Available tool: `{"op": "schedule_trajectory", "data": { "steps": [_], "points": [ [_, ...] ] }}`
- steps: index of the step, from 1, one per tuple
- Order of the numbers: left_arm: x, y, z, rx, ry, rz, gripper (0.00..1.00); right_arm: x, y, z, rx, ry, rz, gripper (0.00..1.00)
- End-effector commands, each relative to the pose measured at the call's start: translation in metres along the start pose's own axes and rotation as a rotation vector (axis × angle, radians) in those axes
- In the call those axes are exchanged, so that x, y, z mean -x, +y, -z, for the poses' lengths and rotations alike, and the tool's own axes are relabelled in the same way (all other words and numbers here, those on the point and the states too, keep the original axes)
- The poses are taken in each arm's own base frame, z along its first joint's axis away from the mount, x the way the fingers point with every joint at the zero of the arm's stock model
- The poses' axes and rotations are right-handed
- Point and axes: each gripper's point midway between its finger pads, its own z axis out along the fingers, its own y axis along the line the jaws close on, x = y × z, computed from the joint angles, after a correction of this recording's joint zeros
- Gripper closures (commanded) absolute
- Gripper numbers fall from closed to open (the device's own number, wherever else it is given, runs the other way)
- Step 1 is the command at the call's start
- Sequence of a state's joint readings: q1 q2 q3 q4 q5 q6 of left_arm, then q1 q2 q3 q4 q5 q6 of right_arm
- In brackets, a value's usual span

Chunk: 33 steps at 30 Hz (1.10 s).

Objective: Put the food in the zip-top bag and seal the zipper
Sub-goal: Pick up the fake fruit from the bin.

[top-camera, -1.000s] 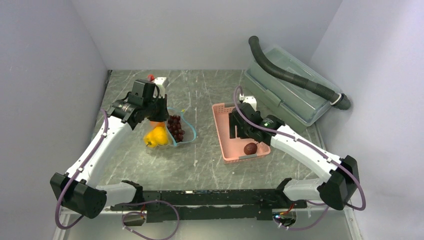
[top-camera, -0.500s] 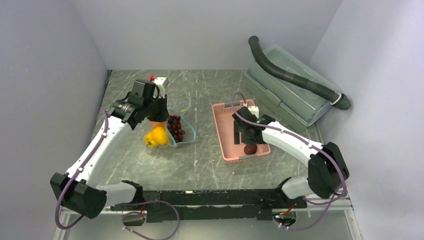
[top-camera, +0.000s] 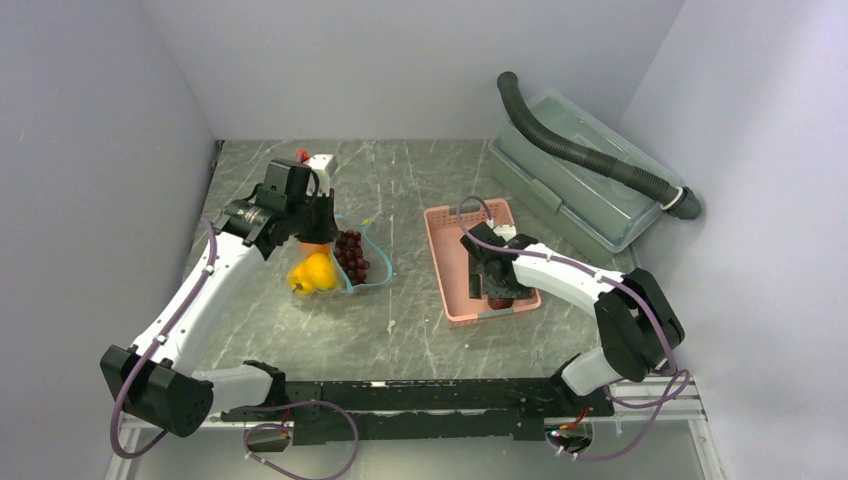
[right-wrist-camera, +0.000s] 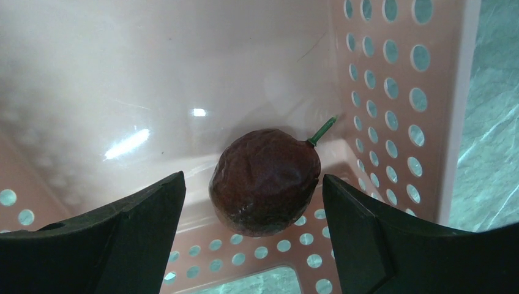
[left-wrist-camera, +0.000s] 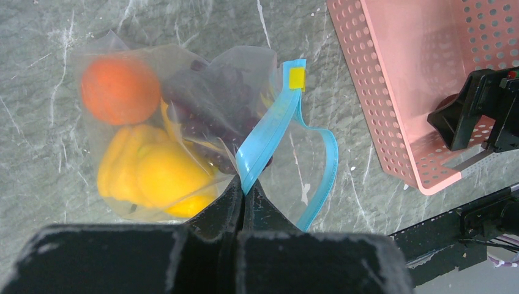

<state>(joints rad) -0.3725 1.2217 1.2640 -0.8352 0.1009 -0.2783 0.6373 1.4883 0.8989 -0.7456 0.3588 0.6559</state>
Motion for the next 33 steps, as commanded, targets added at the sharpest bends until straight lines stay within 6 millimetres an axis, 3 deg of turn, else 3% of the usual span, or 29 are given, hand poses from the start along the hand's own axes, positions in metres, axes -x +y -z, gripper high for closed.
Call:
{"op": "schedule_trajectory", "data": {
  "steps": [1,16,24,33],
  "points": [
    [0.005,-0.005,0.002,-0.022,-0.024,-0.014,1.0,0.001,0.001,-0.006,-0.006,-0.011,-0.033,0.14],
    [0.005,-0.004,0.001,-0.02,-0.022,-0.013,1.0,0.007,0.007,0.001,0.035,-0.028,-0.046,0.4],
    [0.006,-0.004,0.002,-0.02,-0.025,-0.012,1.0,0.032,0.015,0.03,0.112,-0.108,-0.096,0.53],
    [0.005,-0.004,0.002,-0.02,-0.024,-0.014,1.0,0.065,0.034,0.074,0.282,-0.226,-0.137,0.57]
  ]
}}
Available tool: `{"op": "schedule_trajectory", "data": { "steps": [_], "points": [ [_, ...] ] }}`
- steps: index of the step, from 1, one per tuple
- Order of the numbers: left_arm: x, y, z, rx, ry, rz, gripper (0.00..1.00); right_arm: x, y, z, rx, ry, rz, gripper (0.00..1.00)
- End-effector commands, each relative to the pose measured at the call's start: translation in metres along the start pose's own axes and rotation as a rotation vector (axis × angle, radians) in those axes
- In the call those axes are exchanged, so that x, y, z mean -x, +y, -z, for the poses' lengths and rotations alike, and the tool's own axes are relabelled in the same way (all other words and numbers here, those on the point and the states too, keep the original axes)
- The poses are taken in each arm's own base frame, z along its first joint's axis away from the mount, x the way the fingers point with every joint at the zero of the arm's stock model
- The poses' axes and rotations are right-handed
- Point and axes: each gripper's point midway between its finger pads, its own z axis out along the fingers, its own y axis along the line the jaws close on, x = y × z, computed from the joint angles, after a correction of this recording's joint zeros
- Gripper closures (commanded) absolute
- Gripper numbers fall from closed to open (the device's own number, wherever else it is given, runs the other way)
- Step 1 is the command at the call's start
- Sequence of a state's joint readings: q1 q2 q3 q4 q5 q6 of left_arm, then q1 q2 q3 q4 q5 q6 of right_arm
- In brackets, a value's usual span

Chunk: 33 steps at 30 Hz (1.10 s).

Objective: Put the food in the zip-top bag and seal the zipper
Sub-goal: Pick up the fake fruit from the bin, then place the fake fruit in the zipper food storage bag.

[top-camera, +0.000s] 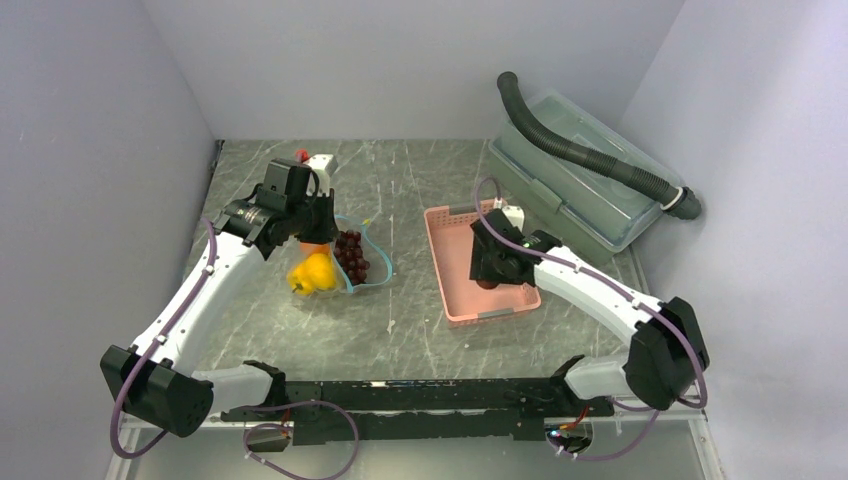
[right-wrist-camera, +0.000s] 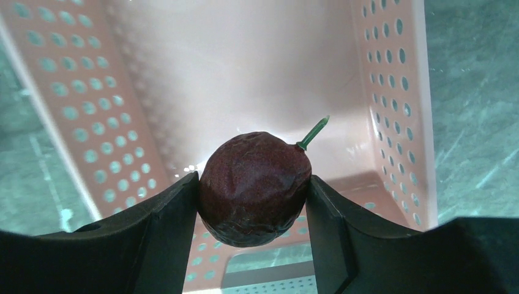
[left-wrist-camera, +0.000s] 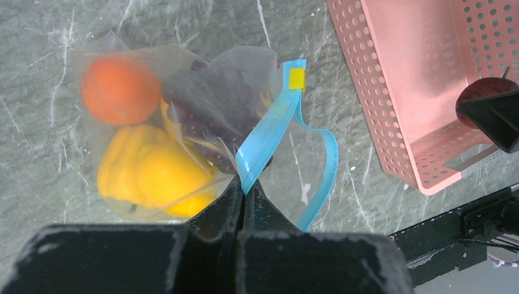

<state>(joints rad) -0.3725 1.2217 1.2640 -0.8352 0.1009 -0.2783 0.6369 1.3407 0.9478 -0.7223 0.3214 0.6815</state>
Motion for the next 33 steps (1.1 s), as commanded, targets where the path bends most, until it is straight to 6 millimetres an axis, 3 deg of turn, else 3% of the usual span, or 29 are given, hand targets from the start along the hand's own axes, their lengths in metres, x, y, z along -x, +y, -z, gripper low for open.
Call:
{"op": "schedule_trajectory", "data": {
  "steps": [1,9,20,26,33],
  "points": [
    [0.006,-0.005,0.002,-0.021,-0.025,-0.014,1.0,0.032,0.029,0.027,0.158,-0.09,-0.042,0.57],
    [0.006,-0.004,0.002,-0.018,-0.027,-0.014,1.0,0.051,0.072,0.054,0.389,-0.134,-0.042,0.58],
    [0.005,-0.004,0.002,-0.017,-0.023,-0.013,1.0,0.077,0.149,0.112,0.669,-0.239,0.022,0.59],
    [0.006,-0.005,0.003,-0.021,-0.027,-0.013,1.0,0.078,0.192,0.131,0.753,-0.251,0.065,0.59],
    [0.006,-0.005,0.004,-0.026,-0.028,-0.014,1.0,0.075,0.233,0.138,0.81,-0.235,0.095,0.59]
  ]
}}
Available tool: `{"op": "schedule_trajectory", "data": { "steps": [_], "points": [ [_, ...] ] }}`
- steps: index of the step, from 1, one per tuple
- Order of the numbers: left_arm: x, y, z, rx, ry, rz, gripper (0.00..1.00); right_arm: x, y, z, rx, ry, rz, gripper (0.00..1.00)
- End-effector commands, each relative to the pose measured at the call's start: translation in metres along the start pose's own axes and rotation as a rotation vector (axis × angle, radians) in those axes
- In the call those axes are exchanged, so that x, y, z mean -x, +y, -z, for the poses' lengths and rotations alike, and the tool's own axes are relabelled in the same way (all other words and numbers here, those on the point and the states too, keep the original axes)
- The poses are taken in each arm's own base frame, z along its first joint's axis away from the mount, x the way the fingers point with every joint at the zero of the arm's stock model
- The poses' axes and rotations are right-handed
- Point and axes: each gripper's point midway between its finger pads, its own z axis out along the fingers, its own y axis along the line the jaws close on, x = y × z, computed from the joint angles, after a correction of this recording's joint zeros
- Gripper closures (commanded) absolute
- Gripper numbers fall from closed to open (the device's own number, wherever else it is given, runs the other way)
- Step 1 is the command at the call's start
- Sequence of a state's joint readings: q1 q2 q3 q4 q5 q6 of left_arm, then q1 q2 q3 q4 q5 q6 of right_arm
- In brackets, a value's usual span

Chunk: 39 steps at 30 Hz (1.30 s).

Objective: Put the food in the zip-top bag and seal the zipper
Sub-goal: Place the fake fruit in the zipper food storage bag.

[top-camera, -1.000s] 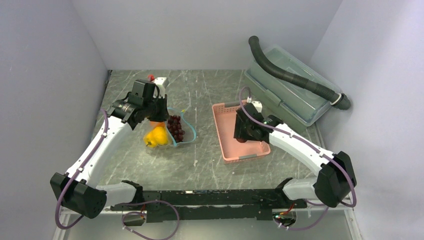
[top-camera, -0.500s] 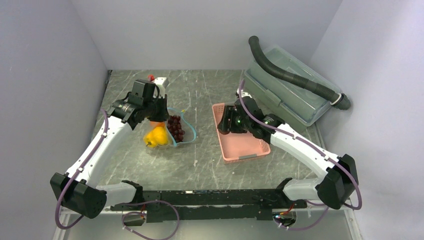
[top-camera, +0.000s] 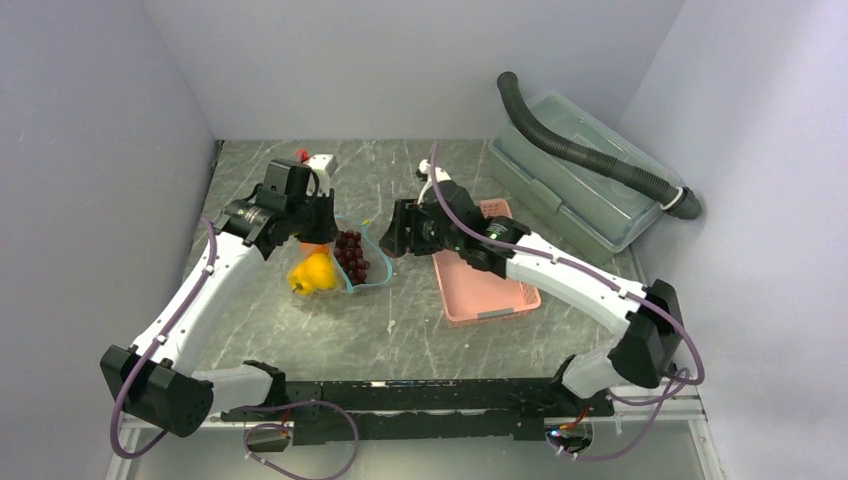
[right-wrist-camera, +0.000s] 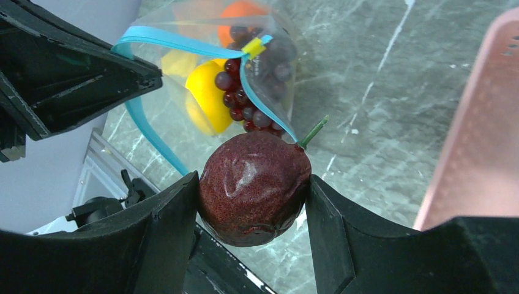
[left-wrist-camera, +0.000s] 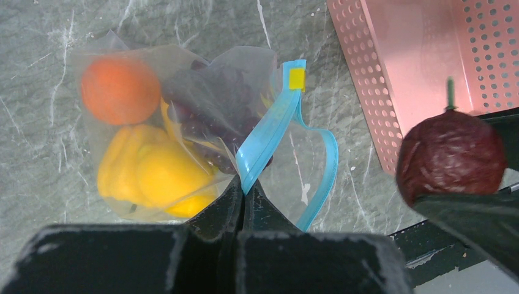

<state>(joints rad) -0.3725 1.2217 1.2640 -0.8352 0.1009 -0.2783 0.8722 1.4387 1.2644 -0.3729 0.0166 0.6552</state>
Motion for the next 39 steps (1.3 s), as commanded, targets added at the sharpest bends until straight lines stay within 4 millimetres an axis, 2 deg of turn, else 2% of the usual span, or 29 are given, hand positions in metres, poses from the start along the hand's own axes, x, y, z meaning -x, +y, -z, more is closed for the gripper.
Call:
{"op": "schedule_trajectory", "data": {
  "steps": [1,5,11,23,31,39],
  "points": [
    [0.006,-0.006,0.004,-0.027,-0.029,-0.014,1.0,0.023,0.035,-0.006,0.085,-0.056,0.002,0.59],
    [0.006,-0.006,0.004,-0.029,-0.03,-0.015,1.0,0.018,0.052,-0.018,0.136,-0.019,-0.007,0.59],
    [0.007,-0.007,0.005,-0.032,-0.031,-0.015,1.0,0.003,0.065,-0.037,0.157,0.038,-0.011,0.59],
    [0.006,-0.007,0.005,-0.031,-0.031,-0.013,1.0,-0.016,0.073,-0.069,0.162,0.116,-0.073,0.6],
    [0.007,-0.007,0.007,-0.031,-0.04,-0.014,1.0,-0.011,0.071,-0.086,0.13,0.087,-0.114,0.58],
    [0.007,-0.007,0.007,-0.034,-0.037,-0.014,1.0,-0.006,0.078,-0.1,0.138,0.084,-0.177,0.57]
  ]
}}
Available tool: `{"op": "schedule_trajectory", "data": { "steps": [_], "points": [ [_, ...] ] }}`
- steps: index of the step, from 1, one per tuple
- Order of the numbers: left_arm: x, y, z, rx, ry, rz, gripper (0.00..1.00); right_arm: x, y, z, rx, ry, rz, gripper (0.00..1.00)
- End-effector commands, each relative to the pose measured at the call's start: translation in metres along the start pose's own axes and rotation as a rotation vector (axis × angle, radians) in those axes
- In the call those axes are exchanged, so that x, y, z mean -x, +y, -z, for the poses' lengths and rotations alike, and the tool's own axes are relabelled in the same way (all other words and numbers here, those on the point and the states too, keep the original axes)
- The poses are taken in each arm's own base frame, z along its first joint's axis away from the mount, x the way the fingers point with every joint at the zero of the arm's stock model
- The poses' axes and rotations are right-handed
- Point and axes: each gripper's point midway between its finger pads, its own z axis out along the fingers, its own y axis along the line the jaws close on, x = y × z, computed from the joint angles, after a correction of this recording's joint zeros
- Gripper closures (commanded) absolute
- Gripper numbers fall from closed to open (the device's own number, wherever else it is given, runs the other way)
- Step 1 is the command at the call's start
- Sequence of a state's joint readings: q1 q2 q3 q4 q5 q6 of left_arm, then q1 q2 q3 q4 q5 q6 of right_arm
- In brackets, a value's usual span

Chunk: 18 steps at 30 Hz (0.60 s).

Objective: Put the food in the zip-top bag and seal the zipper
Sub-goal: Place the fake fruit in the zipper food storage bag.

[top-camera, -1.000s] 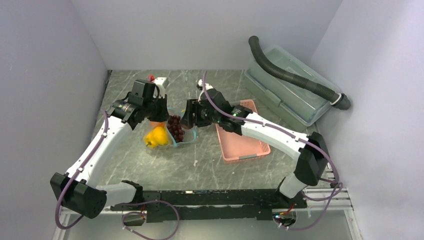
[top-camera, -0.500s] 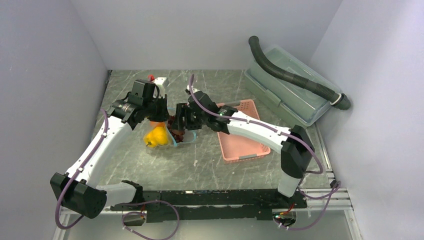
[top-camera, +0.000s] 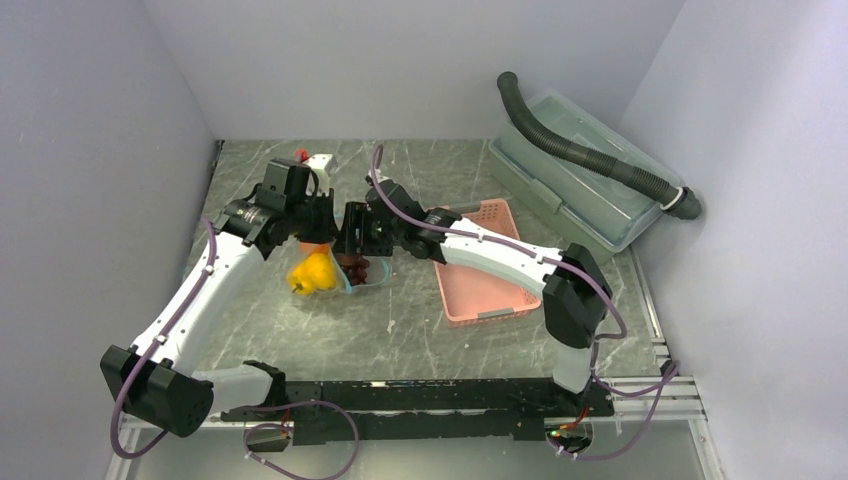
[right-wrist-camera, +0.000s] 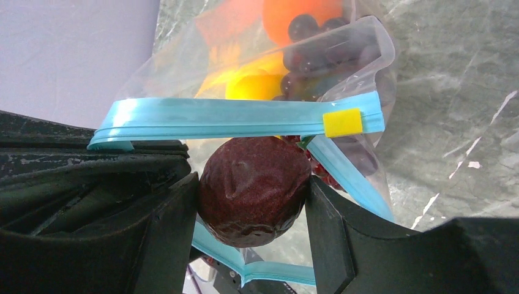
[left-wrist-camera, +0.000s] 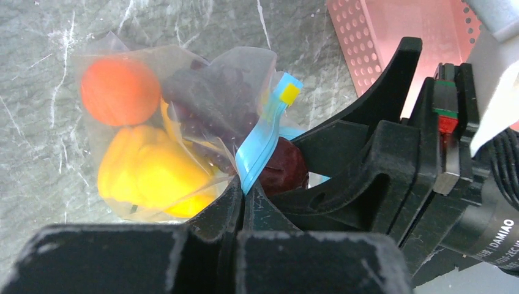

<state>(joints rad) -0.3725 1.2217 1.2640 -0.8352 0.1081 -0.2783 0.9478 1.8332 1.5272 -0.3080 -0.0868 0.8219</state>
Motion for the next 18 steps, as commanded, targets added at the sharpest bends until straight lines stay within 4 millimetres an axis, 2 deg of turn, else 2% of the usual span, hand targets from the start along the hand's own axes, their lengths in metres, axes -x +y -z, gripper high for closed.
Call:
{"op": "schedule_trajectory", "data": {
  "steps": [1,11,18],
  "points": [
    [0.007,-0.006,0.007,-0.027,-0.039,-0.014,1.0,0.026,0.029,-0.001,0.074,-0.077,-0.054,0.57],
    [0.007,-0.006,0.007,-0.027,-0.039,-0.014,1.0,0.025,0.029,-0.019,0.079,-0.074,-0.123,0.52],
    [0.008,-0.006,0.007,-0.027,-0.04,-0.014,1.0,0.025,0.027,-0.023,0.074,-0.081,-0.146,0.34]
  ]
}}
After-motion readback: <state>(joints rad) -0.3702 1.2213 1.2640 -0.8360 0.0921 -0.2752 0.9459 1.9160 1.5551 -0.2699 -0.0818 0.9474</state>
